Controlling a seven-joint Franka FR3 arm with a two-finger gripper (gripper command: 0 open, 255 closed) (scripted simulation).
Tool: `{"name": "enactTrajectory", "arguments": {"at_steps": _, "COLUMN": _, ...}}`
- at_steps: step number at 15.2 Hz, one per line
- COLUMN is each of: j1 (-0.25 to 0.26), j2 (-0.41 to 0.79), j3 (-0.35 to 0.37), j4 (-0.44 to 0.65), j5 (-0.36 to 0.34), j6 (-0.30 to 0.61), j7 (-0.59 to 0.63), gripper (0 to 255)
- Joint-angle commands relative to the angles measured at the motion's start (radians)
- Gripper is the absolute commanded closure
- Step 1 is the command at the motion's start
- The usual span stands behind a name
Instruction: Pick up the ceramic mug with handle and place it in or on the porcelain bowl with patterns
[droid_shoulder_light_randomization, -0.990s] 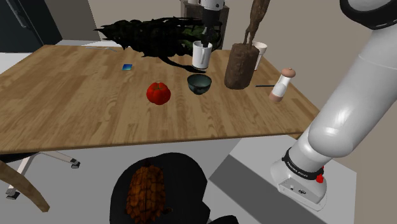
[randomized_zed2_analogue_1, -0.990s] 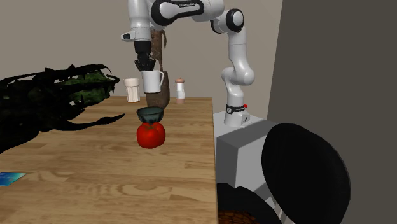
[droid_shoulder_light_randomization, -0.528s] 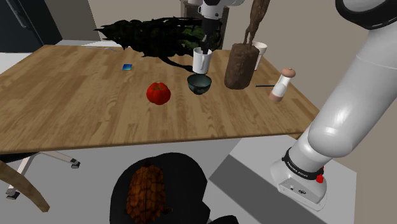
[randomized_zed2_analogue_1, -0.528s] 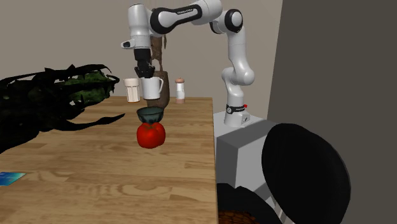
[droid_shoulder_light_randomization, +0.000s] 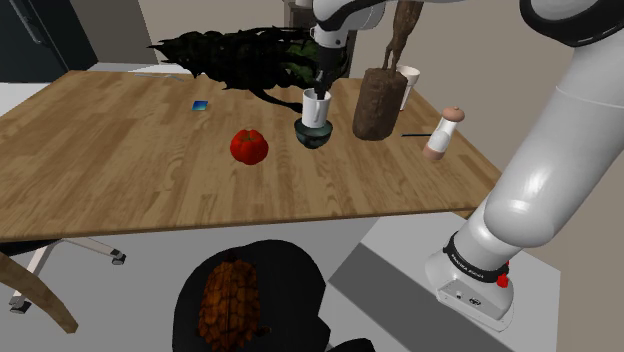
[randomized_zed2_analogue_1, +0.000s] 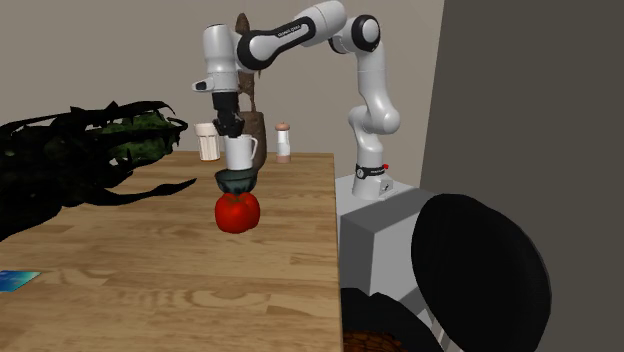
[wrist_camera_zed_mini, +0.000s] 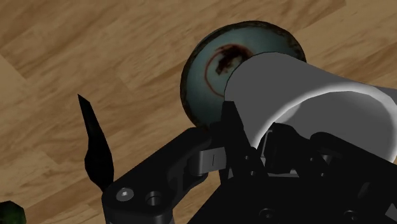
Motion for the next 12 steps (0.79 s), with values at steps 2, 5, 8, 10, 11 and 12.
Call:
{"name": "enactTrajectory", "arguments": {"at_steps": 2, "j1": -0.001, "j2": 0.009, "j3": 0.0, "j4": -0.022, "j5": 0.002, "j6": 0.032, "j7": -0.004, "gripper": 255}}
{"name": "enactTrajectory", "arguments": {"at_steps": 5, "j1": -0.001, "j2": 0.009, "j3": 0.0, "j4": -0.022, "j5": 0.002, "j6": 0.032, "j7": -0.004, "gripper": 255}}
{"name": "enactTrajectory", "arguments": {"at_steps": 8, "j1": -0.001, "j2": 0.009, "j3": 0.0, "j4": -0.022, "j5": 0.002, "j6": 0.032, "j7": -0.004, "gripper": 255}}
{"name": "enactTrajectory", "arguments": {"at_steps": 10, "j1": 0.0, "j2": 0.009, "j3": 0.0, "j4": -0.022, "j5": 0.002, "j6": 0.032, "j7": -0.004, "gripper": 0}}
{"name": "enactTrajectory", "arguments": {"at_steps": 11, "j1": 0.0, "j2": 0.009, "j3": 0.0, "j4": -0.022, "j5": 0.002, "j6": 0.032, "j7": -0.004, "gripper": 0}}
{"name": "enactTrajectory", "arguments": {"at_steps": 12, "j1": 0.0, "j2": 0.009, "j3": 0.0, "j4": -0.022, "j5": 0.002, "j6": 0.032, "j7": -0.004, "gripper": 0}}
